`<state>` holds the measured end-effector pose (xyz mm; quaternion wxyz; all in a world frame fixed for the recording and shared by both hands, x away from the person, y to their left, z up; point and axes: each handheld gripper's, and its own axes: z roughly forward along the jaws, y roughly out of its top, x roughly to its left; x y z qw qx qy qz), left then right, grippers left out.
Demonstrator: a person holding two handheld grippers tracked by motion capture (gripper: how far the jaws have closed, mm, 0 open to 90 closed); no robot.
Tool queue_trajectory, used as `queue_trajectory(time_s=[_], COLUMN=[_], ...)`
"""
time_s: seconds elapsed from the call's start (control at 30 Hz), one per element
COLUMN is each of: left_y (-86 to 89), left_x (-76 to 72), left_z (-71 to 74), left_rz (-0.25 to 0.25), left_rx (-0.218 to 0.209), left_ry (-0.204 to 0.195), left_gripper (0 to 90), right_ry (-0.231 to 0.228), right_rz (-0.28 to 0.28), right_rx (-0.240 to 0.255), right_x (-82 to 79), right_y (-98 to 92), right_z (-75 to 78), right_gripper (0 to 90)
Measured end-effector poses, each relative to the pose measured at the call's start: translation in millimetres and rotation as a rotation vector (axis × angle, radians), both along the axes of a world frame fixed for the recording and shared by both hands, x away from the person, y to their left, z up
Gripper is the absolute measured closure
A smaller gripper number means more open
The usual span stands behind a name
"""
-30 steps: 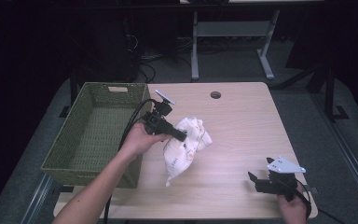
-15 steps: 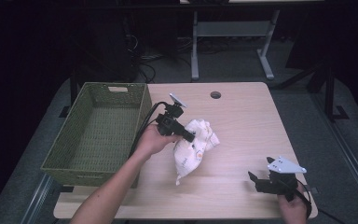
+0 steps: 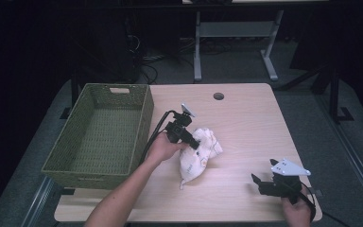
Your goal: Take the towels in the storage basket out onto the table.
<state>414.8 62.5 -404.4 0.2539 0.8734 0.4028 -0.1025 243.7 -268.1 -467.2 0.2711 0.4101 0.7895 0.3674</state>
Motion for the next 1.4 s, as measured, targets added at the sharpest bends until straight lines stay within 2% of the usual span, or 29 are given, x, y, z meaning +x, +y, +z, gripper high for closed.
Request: queue_trajectory(time_s=[0.13,0.33,0.67,1.17,1.4], left_y=[-1.5,-9.2,-21.9,-20.4,-20.9], left_x=[1.8,4.0,1.6,1.4,-1.9], left_z=[-4.1,-11.2,-19.1,-19.4,-16.2], left_rz=[0.019,0.043,0.029,0.051,0.043], left_rx=[0.014,0.009,0.081,0.044,0.002], left_ry=[-0.025,-0.039,-0.083,-0.080,-0.078], left_gripper=[69.9,69.4,62.4,58.2,48.6], right_ry=[0.004,0.000,0.003,-0.004,-0.003], right_rz=[0.001,0.005,0.006,0.014,0.014], right_rx=[-0.001,-0.001,0.003,-0.007,-0.007], right_x=[0.2,0.5,0.0,0.8,0.9], right_y=[0.9,1.6,2.0,3.2,2.9], right_z=[-0.2,0.1,0.5,1.0,1.2], right_gripper=[13.3,13.3,13.3,13.3,13.3])
